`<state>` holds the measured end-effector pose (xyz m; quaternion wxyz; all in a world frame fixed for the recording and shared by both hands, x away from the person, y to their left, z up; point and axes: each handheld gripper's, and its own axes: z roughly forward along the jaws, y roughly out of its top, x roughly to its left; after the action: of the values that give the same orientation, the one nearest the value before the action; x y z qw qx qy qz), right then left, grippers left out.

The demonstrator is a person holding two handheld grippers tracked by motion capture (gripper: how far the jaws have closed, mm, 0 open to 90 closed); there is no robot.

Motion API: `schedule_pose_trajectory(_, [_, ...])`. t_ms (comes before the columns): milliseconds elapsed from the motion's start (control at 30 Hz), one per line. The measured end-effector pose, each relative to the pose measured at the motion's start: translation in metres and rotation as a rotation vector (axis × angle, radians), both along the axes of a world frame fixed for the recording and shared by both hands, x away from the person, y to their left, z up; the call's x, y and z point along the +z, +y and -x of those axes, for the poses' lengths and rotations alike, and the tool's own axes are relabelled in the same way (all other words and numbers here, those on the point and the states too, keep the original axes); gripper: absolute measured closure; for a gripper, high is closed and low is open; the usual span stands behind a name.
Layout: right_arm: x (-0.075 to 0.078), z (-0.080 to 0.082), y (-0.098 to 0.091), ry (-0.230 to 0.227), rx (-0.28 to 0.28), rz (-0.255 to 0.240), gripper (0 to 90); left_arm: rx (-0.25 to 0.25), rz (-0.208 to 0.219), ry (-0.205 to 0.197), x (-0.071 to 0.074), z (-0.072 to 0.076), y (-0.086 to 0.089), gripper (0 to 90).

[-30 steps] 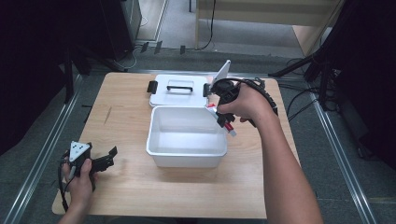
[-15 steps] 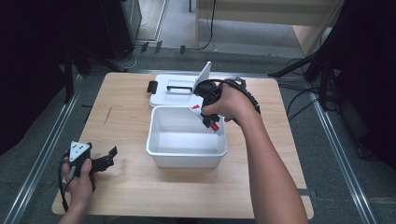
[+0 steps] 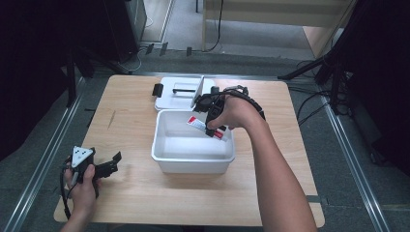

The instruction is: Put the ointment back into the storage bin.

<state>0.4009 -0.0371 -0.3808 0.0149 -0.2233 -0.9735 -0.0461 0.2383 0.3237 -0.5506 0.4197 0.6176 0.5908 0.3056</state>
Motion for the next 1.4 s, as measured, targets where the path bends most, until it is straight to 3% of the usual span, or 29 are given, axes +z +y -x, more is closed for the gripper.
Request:
schedule_pose_trajectory(167, [-0.006, 0.0, -0.005, -0.067, 0.036, -0.015, 71.6, 0.0, -0.008, 0.001, 0.0, 0.0, -0.001, 0.6])
schedule_pose_trajectory(300, [-0.013, 0.005, -0.005, -0.073, 0.109, -0.004, 71.5, 0.003, -0.01, 0.001, 0.0, 0.0, -0.001, 0.6])
schedule_pose_trajectory(400, [-0.019, 0.006, -0.007, -0.08, 0.109, 0.01, 71.5, 0.002, -0.009, -0.001, 0.0, 0.0, -0.001, 0.6])
schedule_pose_trajectory(633, [-0.034, 0.008, -0.008, -0.069, 0.115, 0.0, 71.5, 0.001, -0.007, -0.001, 0.0, 0.0, -0.001, 0.6])
schedule_pose_trajectory(1033, [-0.066, 0.012, -0.001, -0.045, 0.123, 0.056, 71.4, 0.002, -0.009, 0.001, 0.0, 0.0, -0.001, 0.6])
schedule_pose_trajectory(1400, [-0.079, 0.015, 0.006, -0.046, 0.159, 0.108, 71.2, 0.002, -0.01, -0.001, 0.0, 0.0, -0.001, 0.6])
